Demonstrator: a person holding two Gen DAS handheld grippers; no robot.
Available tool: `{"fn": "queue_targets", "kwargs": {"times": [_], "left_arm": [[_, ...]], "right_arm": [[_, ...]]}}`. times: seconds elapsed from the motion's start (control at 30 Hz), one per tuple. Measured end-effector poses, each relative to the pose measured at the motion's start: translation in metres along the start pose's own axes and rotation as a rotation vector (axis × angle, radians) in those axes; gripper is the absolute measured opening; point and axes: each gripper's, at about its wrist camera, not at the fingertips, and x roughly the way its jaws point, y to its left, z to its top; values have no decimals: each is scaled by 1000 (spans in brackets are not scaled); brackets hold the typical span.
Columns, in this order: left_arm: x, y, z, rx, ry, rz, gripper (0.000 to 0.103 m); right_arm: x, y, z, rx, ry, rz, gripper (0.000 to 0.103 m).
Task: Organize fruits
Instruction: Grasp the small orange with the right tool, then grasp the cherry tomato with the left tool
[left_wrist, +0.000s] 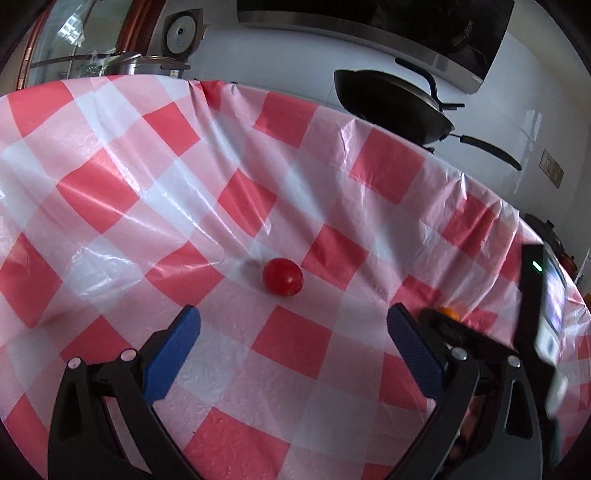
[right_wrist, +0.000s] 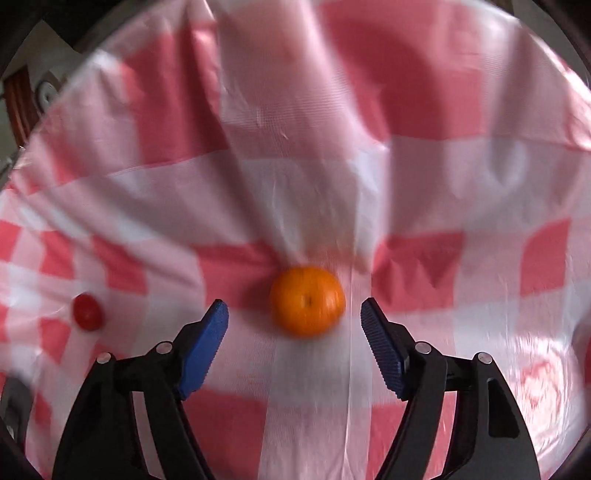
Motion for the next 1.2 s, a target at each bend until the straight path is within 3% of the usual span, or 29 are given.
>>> {"fn": "queue_targets", "kwargs": {"times": [0.17,0.53,0.63,0.83,1.0,1.2], "left_arm": [[6,9,0,-35,34,9,101],[8,22,2,-71,59,24,101],[23,21,13,-57,100,40,101],[82,-2,33,55,225,158,96],[112,-21,35,149,272,193,91],[127,-23,37,159,306,212,87]], "right_arm": [[13,4,4,-23,37,-68,42],[-66,-21,-57,171,-162,8,42],[-76,-22,-61,204,-212,23,42],[-59,-36,-57,272,-151,106,42],[-55,-27,-52,255,-140,114,42],[-54,-28,-54,250,-127,110,42]]}}
